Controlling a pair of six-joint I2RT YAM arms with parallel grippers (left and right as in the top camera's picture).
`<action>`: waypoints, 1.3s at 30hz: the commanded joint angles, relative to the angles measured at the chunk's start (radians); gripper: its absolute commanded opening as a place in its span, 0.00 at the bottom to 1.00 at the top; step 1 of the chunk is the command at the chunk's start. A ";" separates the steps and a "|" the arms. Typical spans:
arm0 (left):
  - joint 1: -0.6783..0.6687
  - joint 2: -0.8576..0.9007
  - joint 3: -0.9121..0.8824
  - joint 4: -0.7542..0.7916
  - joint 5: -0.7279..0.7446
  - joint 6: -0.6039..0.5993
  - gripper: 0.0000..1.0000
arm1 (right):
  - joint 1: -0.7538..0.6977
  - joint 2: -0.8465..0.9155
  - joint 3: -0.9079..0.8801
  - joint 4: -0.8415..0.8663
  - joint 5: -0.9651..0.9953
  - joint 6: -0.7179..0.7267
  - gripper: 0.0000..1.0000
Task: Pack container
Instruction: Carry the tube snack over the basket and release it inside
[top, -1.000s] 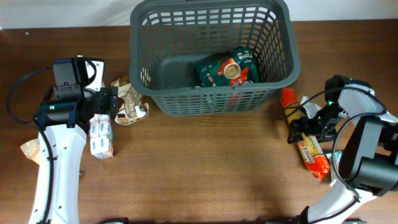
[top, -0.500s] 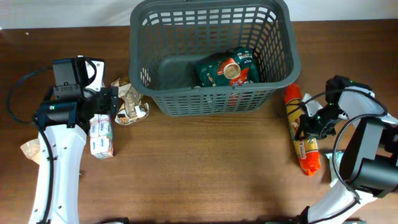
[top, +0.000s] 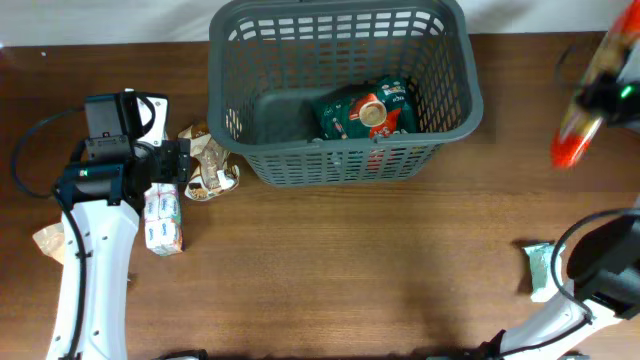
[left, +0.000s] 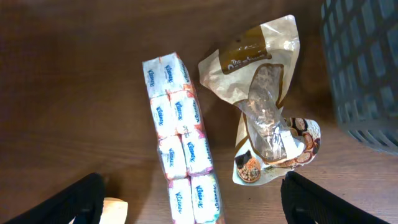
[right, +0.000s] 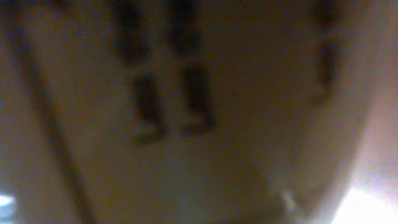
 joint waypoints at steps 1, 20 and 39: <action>0.005 0.005 -0.003 0.007 0.011 0.016 0.85 | 0.085 -0.037 0.251 -0.006 -0.216 0.037 0.04; 0.005 0.005 -0.003 0.011 0.015 0.016 0.84 | 0.783 0.093 0.484 -0.040 -0.113 -0.217 0.04; 0.005 0.005 -0.003 0.011 0.015 0.016 0.85 | 0.785 0.310 0.361 -0.278 -0.116 -0.589 0.08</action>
